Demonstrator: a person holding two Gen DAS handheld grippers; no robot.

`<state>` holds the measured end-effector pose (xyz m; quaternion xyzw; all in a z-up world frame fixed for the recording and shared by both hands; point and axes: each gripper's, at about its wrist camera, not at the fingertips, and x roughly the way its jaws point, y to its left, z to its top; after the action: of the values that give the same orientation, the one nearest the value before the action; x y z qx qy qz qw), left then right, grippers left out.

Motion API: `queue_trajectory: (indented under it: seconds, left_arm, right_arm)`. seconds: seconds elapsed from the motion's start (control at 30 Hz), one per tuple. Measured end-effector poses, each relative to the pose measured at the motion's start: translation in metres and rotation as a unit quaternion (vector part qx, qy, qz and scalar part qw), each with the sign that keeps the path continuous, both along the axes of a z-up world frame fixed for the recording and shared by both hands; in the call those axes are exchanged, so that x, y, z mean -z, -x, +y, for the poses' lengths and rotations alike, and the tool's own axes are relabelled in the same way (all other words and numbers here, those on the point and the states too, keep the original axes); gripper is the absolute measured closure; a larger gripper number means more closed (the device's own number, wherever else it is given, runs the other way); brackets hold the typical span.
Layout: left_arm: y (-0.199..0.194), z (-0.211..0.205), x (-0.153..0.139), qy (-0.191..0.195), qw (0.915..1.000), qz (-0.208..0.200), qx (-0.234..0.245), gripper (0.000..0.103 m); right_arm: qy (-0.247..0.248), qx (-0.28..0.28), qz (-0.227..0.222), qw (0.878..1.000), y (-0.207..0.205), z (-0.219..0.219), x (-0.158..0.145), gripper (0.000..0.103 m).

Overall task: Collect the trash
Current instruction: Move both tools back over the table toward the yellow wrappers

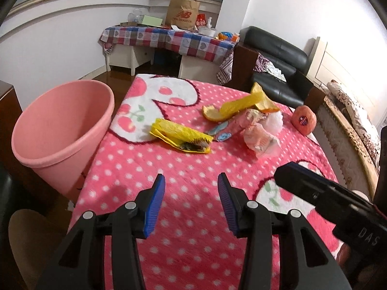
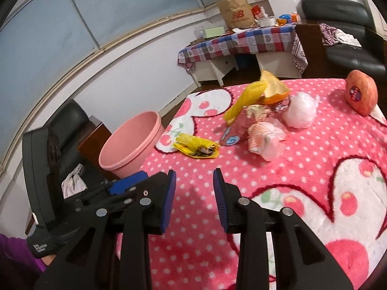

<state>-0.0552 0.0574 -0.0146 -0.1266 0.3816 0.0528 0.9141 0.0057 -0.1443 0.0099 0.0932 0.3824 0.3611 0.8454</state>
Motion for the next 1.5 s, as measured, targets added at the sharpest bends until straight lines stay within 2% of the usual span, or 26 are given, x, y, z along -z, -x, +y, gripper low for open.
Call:
queue_trajectory:
  seconds: [0.23,0.3,0.33,0.73,1.23,1.33,1.5]
  left_arm:
    - [-0.002,-0.008,0.000,-0.011,0.9999,0.005,0.005,0.059]
    - [-0.003,-0.012,0.000,-0.014,0.9998,0.007,0.007,0.059]
    - [-0.003,-0.013,-0.001,-0.016,0.9998,0.008,0.008,0.059]
    - [-0.008,-0.008,-0.007,-0.018,0.9998,-0.001,-0.001,0.058]
    - [-0.026,-0.005,-0.007,-0.030,0.9995,-0.007,0.008,0.054]
    - [-0.035,-0.001,-0.004,-0.023,0.9997,-0.001,0.005,0.054]
    - [-0.057,0.006,0.002,0.014,0.9998,0.011,-0.014,0.054]
  right_arm:
    - [0.005,-0.001,0.005,1.000,0.003,-0.008,-0.001,0.069]
    - [0.002,0.000,0.005,1.000,0.003,-0.011,0.000,0.060]
    - [-0.002,0.001,0.005,1.000,0.003,-0.013,0.000,0.058]
    - [-0.009,0.041,0.047,0.998,-0.018,-0.037,0.017,0.058]
    - [0.010,0.067,0.045,0.997,-0.041,-0.054,0.033,0.058]
    - [0.010,0.065,0.049,0.997,-0.044,-0.052,0.036,0.058]
    - [0.010,0.063,0.052,0.997,-0.046,-0.050,0.040,0.058]
